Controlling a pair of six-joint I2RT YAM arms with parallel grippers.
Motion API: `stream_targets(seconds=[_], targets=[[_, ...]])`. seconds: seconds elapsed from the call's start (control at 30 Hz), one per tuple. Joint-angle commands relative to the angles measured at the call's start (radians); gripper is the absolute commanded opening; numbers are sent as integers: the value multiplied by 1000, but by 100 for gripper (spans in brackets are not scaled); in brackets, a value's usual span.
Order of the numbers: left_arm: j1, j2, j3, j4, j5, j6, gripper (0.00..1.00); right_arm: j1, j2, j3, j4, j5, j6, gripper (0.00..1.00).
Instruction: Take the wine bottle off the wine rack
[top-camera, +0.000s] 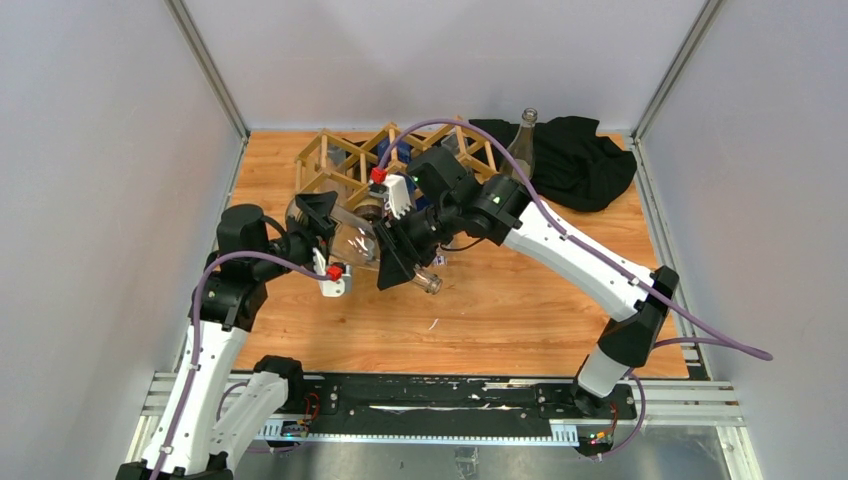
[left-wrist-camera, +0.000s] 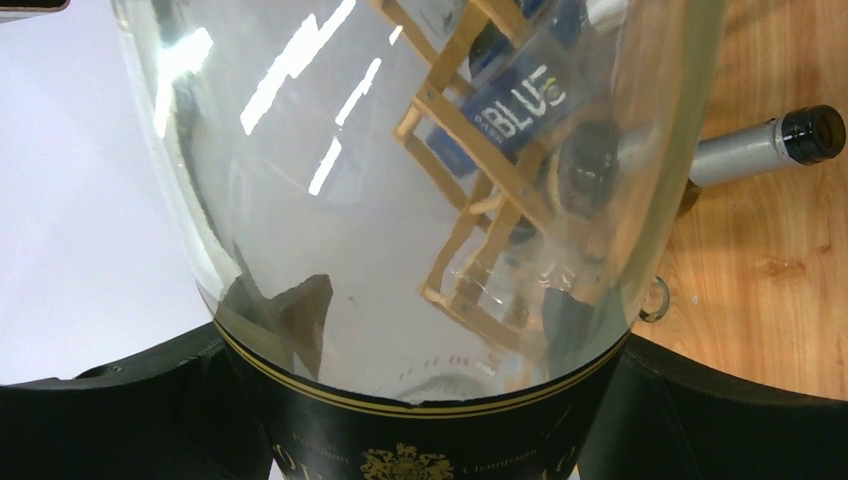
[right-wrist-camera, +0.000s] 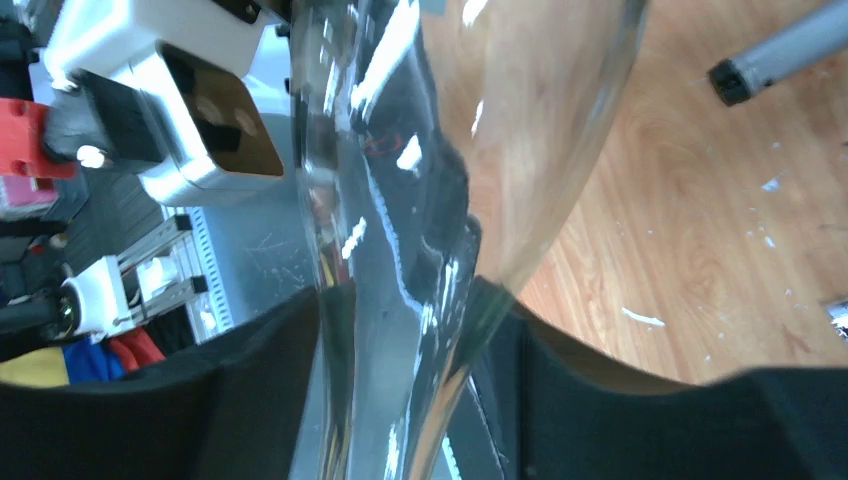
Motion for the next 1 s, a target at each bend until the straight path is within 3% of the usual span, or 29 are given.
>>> stream_targets(seconds=[0.0,0.03,0.2,0.37,0.57,0.77,0.97], targets=[[-11,-39,-41,100,44,-79,4,10,-64,77,106,60,-100,69],[-11,-49,-55,180,39,-127,0,7,-75,74,106,81,-103,73],[-11,-82,-108,316,22,-214,0,-40,-138,60,124,202,-101,92],[-11,-94,-132,403,6,-356,0,-89,-235,65,186,343,-101,94],[-11,-77,-79,403,-4,-749,0,-109,-393,-33,361,411,-109,96],[-11,-51,-22,374,67,-1186,0,-110,-438,-96,449,362,-97,97],[-11,-24,24,364,188,-1427,0,-109,-388,-128,532,267,-53,97]])
